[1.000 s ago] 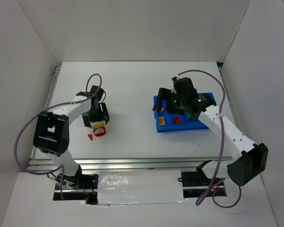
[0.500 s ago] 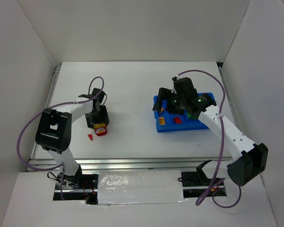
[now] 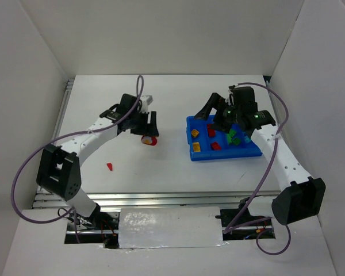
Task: Sort the legos into containers by color
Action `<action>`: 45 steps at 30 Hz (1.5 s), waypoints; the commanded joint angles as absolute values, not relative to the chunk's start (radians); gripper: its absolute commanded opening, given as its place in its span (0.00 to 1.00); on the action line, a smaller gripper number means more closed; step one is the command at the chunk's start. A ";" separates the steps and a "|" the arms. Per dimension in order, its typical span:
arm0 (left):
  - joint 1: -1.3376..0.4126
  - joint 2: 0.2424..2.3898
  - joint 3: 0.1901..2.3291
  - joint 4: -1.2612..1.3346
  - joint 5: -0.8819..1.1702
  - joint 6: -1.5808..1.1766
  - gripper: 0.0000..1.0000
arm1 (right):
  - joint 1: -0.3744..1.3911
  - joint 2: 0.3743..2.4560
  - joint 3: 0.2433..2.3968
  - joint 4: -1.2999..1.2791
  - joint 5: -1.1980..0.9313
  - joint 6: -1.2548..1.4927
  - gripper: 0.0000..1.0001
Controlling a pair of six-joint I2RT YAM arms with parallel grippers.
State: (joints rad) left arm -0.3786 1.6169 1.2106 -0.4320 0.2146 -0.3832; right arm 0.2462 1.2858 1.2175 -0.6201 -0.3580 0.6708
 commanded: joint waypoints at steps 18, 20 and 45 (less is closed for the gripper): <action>-0.726 1.586 1.558 -0.489 0.414 0.031 0.00 | 0.356 1.417 1.384 -0.699 -0.738 0.654 0.90; -0.727 1.583 1.566 -0.488 0.416 0.029 0.00 | 0.360 1.430 1.381 -0.732 -0.744 0.628 0.87; -0.713 1.533 1.608 -0.445 0.086 -0.199 1.00 | 0.273 1.364 1.220 -0.477 -0.807 0.638 0.00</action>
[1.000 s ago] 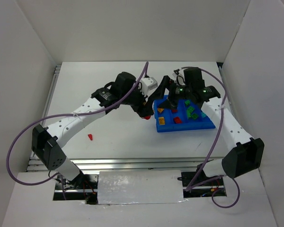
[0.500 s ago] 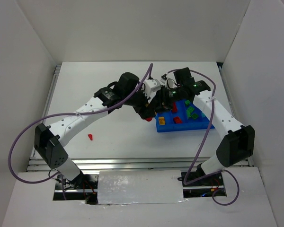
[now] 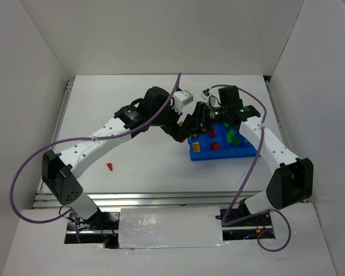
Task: Sort the legos into containers by color
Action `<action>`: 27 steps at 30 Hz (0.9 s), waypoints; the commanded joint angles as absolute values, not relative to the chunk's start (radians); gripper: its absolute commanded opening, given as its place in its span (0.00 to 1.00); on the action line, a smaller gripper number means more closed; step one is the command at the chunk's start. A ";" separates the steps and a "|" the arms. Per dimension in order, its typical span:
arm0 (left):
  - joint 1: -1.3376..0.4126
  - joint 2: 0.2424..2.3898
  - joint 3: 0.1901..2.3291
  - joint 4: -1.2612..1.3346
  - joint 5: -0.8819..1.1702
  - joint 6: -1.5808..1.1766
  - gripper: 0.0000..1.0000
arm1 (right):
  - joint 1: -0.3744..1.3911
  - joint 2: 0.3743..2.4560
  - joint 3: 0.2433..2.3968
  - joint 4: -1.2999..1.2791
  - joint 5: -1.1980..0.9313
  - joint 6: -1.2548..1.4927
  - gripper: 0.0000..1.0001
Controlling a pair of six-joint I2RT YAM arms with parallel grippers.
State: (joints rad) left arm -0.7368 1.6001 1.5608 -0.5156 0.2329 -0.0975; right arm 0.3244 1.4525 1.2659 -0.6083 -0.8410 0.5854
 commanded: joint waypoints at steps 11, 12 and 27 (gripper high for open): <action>-0.390 1.404 1.462 -0.329 0.473 -0.653 1.00 | 0.155 1.192 1.168 -0.392 -0.758 0.518 0.00; -0.387 1.401 1.442 -0.284 0.542 -0.661 0.99 | 0.155 1.175 1.145 -0.258 -0.832 0.546 0.00; -0.406 1.394 1.284 0.362 1.042 -0.959 0.99 | 0.167 1.146 0.946 0.736 -1.166 1.180 0.00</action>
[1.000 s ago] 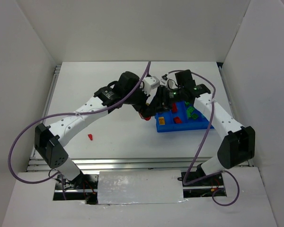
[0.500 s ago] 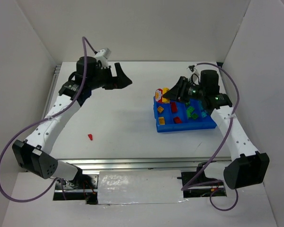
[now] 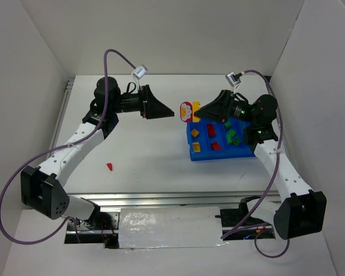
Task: Sort the legos into containers by color
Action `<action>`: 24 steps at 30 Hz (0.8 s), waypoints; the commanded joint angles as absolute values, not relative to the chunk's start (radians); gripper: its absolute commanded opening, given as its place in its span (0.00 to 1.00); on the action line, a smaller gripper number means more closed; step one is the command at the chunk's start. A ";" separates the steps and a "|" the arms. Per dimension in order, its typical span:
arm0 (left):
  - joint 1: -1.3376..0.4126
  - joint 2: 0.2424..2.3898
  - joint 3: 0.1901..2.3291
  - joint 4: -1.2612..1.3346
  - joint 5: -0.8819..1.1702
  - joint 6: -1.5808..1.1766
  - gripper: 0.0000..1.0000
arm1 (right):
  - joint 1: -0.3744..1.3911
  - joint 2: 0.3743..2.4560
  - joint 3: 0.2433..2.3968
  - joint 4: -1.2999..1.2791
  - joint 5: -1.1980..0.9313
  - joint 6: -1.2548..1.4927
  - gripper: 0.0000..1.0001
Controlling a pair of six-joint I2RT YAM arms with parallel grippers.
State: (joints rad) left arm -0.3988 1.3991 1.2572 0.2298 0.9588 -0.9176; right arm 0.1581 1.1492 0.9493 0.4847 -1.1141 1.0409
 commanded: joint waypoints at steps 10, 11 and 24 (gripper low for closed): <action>-0.454 1.440 1.324 0.491 1.071 -1.035 0.96 | 0.242 1.152 1.009 0.540 -1.112 1.052 0.00; -0.457 1.445 1.327 0.497 1.071 -1.040 0.95 | 0.247 1.155 1.011 0.561 -1.114 1.060 0.00; -0.359 1.419 1.306 0.417 1.043 -0.960 0.00 | 0.113 1.160 0.918 0.476 -1.132 0.913 0.00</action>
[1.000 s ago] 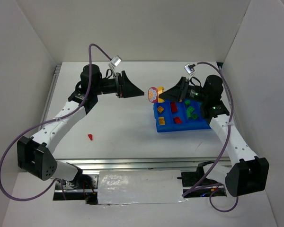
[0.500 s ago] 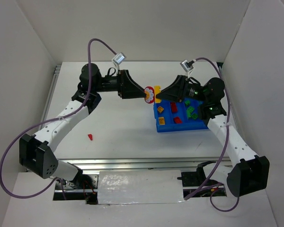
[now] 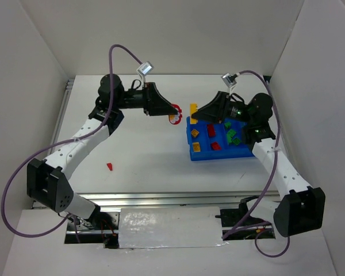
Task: Sort the legos into containers by color
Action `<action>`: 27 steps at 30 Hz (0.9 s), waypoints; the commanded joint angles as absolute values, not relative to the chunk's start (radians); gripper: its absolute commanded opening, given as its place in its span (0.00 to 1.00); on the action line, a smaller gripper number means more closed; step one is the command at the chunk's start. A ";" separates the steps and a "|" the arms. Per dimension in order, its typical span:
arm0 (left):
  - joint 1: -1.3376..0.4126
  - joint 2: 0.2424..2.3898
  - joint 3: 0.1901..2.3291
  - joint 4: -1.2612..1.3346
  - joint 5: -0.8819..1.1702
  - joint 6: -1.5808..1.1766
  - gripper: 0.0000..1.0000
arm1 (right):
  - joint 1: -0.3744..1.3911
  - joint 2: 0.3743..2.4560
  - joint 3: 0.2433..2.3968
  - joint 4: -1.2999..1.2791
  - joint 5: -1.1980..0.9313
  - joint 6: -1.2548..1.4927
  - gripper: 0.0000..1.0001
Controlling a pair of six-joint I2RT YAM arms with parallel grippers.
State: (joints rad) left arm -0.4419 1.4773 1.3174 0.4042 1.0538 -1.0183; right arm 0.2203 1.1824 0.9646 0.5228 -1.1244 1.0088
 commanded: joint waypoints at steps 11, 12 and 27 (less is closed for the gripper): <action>-0.253 1.446 1.445 -0.336 0.658 -0.523 0.00 | 0.179 1.426 1.157 -0.543 -0.401 0.393 0.00; -0.253 1.451 1.447 -0.342 0.658 -0.522 0.00 | 0.196 1.443 1.164 -0.569 -0.368 0.399 0.02; -0.290 1.526 1.548 -0.413 0.614 -0.491 0.00 | 0.295 1.502 1.273 -0.617 -0.198 0.439 1.00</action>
